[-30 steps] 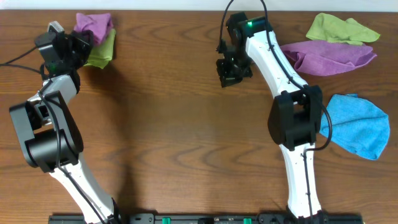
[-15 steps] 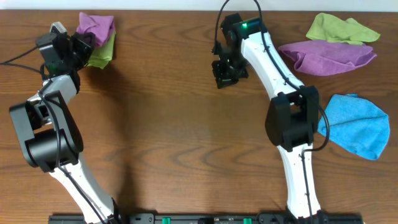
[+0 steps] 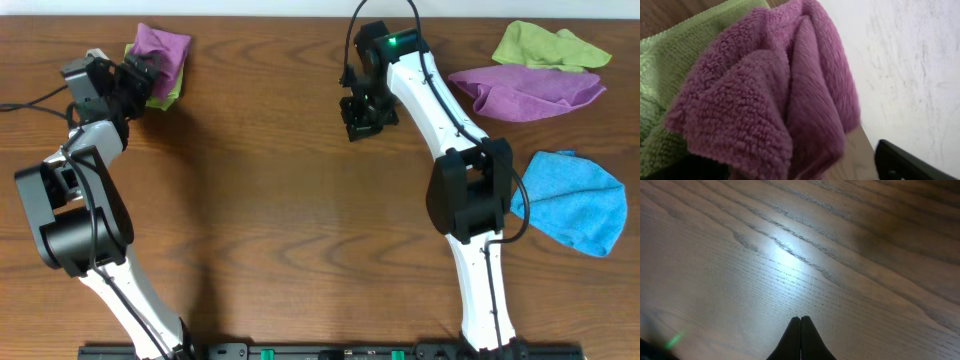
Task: Fold the cloth
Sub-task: 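Release the purple cloth on the green cloth and open the left gripper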
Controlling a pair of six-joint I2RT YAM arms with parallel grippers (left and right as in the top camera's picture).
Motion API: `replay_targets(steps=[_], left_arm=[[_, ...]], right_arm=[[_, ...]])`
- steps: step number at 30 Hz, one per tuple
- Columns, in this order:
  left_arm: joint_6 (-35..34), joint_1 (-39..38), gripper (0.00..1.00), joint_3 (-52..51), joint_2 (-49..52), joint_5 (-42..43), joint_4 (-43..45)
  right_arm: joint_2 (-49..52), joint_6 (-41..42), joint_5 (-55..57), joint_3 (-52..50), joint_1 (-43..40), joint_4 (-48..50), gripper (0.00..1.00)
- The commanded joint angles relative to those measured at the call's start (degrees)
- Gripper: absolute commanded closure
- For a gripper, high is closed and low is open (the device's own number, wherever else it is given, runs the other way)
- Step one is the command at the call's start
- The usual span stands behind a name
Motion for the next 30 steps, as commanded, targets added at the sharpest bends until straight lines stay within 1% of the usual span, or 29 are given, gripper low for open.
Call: replay_targets(steps=[1,6,9,15,20,21,28,30], left_arm=[[-2.29,0.85,0.04,1.03,0.26,1.36,-0.63],[-2.40,1.09,0.04,1.03,-2.93,1.36,-3.65],[-2.40,1.14,0.04,1.03,-5.51,0.15,-8.50],[-0.61,1.95,0.04,1.03,-12.52,-6.51,-18.23],[0.15,3.74,0.04,1.03,-17.75,-6.62,-23.74],[0.96,3.91,0.04,1.03,-18.56,-6.67,-24.96],[13.18,3.96,0.04,1.03,-21.29,-6.45,-34.23],[16.26,3.78,0.04,1.03,-21.20,-6.47,-34.36]], right_arm=[[-1.86,-0.94,-0.42,0.98,0.26,-0.37,0.98],[-1.86,-0.94,-0.42,0.98,0.42,-0.44,0.98],[-1.86,-0.94,-0.42,0.98,0.52,-0.66,0.98],[-1.86,-0.92,-0.42,0.96,0.52,-1.46,0.98],[-1.88,-0.94,-0.42,1.05,0.52,-2.14,0.98],[-1.95,-0.94,-0.39,1.14,0.50,-2.34,0.98],[-3.76,-0.92,0.07,1.20,-0.42,0.11,0.98],[-4.28,-0.83,0.02,1.20,-0.74,1.42,0.99]])
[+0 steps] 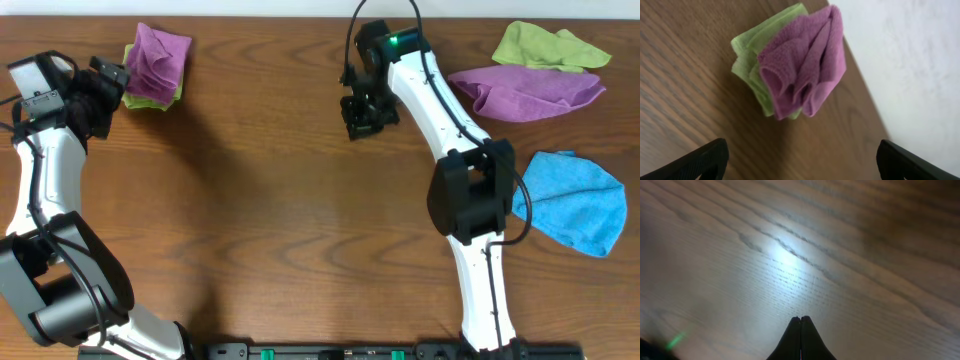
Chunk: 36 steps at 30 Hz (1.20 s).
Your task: Fold the cloth
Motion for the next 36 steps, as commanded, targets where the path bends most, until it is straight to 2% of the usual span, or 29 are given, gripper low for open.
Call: replay_targets(steps=[1,3,5,6,7,8,9,10,12,13,14,15,17,18,19,21,25,28,32,36], left_arm=[[8.39,-0.46,0.04,0.96,-0.61,-0.22,0.81],[11.58,-1.64,0.00,0.96,-0.59,-0.13,3.26],[15.15,-3.15,0.13,0.96,-0.59,-0.15,4.87],[16.72,-3.82,0.27,0.96,-0.59,-0.17,4.94],[18.86,-4.79,0.52,0.96,-0.59,-0.17,4.68],[19.32,-5.33,0.73,0.96,-0.59,-0.24,4.13],[19.28,-6.01,0.89,0.96,-0.59,-0.22,3.15],[19.28,-6.45,0.95,0.96,-0.61,-0.22,2.03],[19.34,-7.04,0.94,0.96,-0.70,-0.22,-1.22],[19.34,-7.06,0.94,0.96,-0.76,-0.15,-2.86],[19.67,-7.04,0.94,0.96,-0.96,-0.13,-4.31],[20.44,-7.04,0.87,0.96,-1.18,-0.13,-5.75],[22.49,-6.99,0.62,0.96,-2.45,-0.09,-9.01],[23.50,-6.99,0.51,0.96,-3.48,-0.22,-10.71],[25.29,-6.99,0.45,0.96,-5.29,-0.28,-12.92],[27.96,-7.02,0.42,0.96,-8.98,-0.98,-15.63],[31.10,-7.04,0.39,0.96,-18.95,-7.21,-22.29],[31.65,-7.04,0.36,0.94,-25.46,-6.86,-26.62],[35.15,-7.52,0.42,0.17,-33.99,-3.37,-34.91],[36.17,-10.62,0.43,-4.46,-44.52,-5.95,-38.75]], right_arm=[[-3.21,-0.04,-0.04,1.20,-0.63,1.25,0.98],[-3.21,0.74,-0.57,1.20,-0.63,2.27,0.98],[-3.21,0.90,-1.22,1.20,-0.57,3.10,0.98],[-3.21,0.90,-1.36,1.20,-0.52,3.45,0.98],[-3.28,1.14,-1.57,1.33,-0.52,3.43,0.98],[-3.32,1.18,-1.77,1.62,-0.55,3.23,0.98],[-3.54,1.36,-1.73,2.16,-0.72,2.78,0.98],[-3.80,1.33,-1.70,2.64,-0.92,2.54,0.98],[-5.40,1.29,-1.44,3.17,-1.36,2.45,0.98],[-6.29,1.29,-0.85,3.17,-1.62,2.34,0.95],[-7.21,1.27,-0.15,3.17,-1.81,2.12,0.85],[-8.11,1.27,0.68,3.17,-2.03,1.77,0.75],[-10.54,1.27,2.58,3.17,-2.49,0.48,0.60],[-11.93,1.22,3.19,3.17,-2.73,-0.37,0.44],[-13.99,0.57,3.69,3.17,-2.89,-1.53,0.34],[-17.35,0.42,6.05,3.17,-2.89,-3.04,0.27],[-25.33,0.42,13.94,3.17,-2.40,-6.99,0.25],[-31.01,0.33,16.79,3.15,-2.36,-9.86,0.26],[-40.02,-2.05,17.64,2.84,-2.36,-14.27,0.31],[-49.00,-3.02,17.97,-0.57,-2.36,-16.76,0.34]])
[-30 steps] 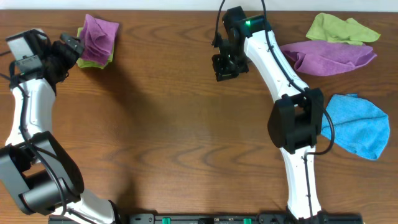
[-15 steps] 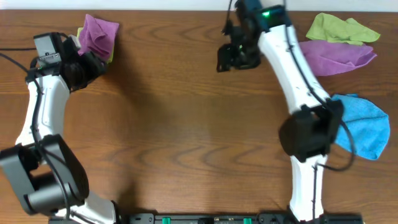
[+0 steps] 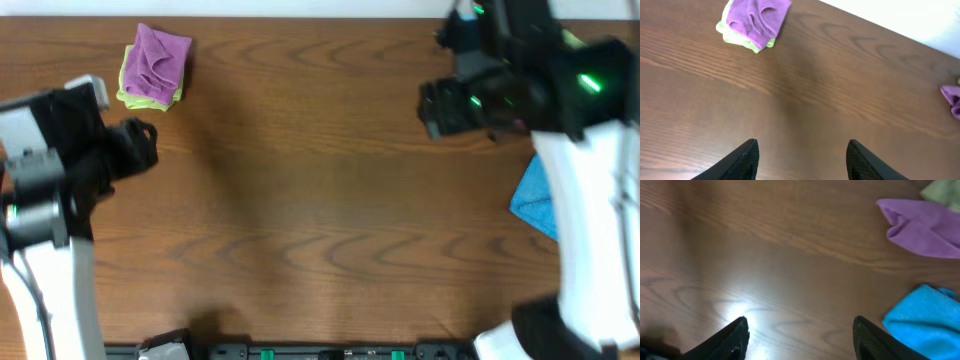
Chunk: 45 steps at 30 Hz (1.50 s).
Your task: Fold the cloth
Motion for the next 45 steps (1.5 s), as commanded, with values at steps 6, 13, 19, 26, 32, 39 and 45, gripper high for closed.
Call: replay_targets(steps=[6,13,19,26,32,39,45], left_arm=[[-0.48,-6.12,0.38,-13.03,-24.20,-1.68,-4.31],[-2.95,-6.16,0.04,-14.80,-36.11,-1.29,-7.67],[-7.34,-6.16,0.05,-14.80,-36.57,-1.46,-8.57],[-7.34,-6.16,0.04,-14.80,-36.57,-1.46,-11.10],[-7.34,-6.16,0.04,-14.80,-36.57,-1.49,-12.37],[-5.35,-6.43,0.04,-14.88,-37.94,-7.76,-13.57],[0.07,-12.17,0.04,-25.33,-45.92,-11.04,-2.73]], right_arm=[[-26.03,-1.77,1.40,-23.52,0.26,5.95,0.29],[-47.58,-1.77,0.63,-42.64,0.26,16.11,0.01],[-52.57,-1.77,0.92,-43.08,0.26,14.86,0.01],[-52.72,-1.77,0.92,-43.08,0.26,10.67,0.01],[-52.72,-1.77,0.92,-43.08,0.26,9.44,0.01],[-52.72,-1.77,0.92,-43.08,0.26,8.72,0.01],[-52.72,-1.77,0.92,-43.08,0.26,8.72,0.01]])
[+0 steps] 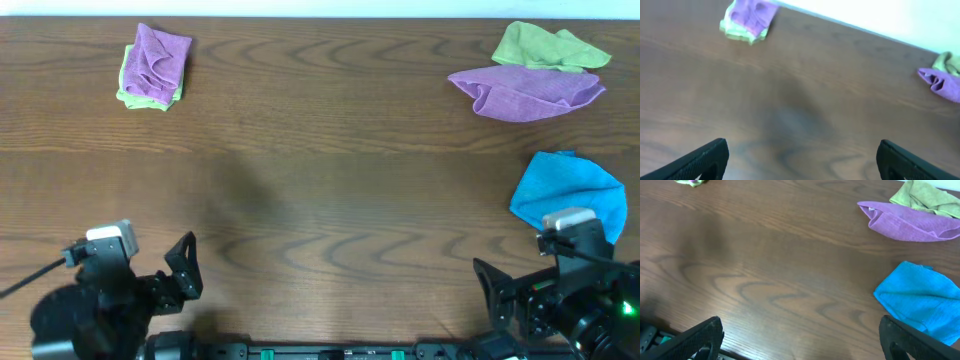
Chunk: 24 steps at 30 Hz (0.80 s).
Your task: Fold the cloth
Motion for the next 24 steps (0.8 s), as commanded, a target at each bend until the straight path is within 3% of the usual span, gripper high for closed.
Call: replay_targets(steps=[1,6,12,24], left_arm=[[4.09,-2.40,0.04,-8.20,-5.44,-4.39,5.25],[4.33,-2.23,0.05,-23.98,-13.33,-5.75,19.82],[3.96,-2.23,0.05,-37.57,-16.13,-7.17,32.52],[3.87,-2.32,0.05,-47.06,-21.20,-10.14,35.23]], right_arm=[[0.02,-0.42,0.44,-0.26,0.22,-0.11,0.01],[0.02,-0.42,0.44,-0.26,0.22,-0.11,0.01],[0.02,-0.42,0.44,-0.26,0.22,-0.11,0.01],[0.02,-0.42,0.44,-0.26,0.22,-0.11,0.01]])
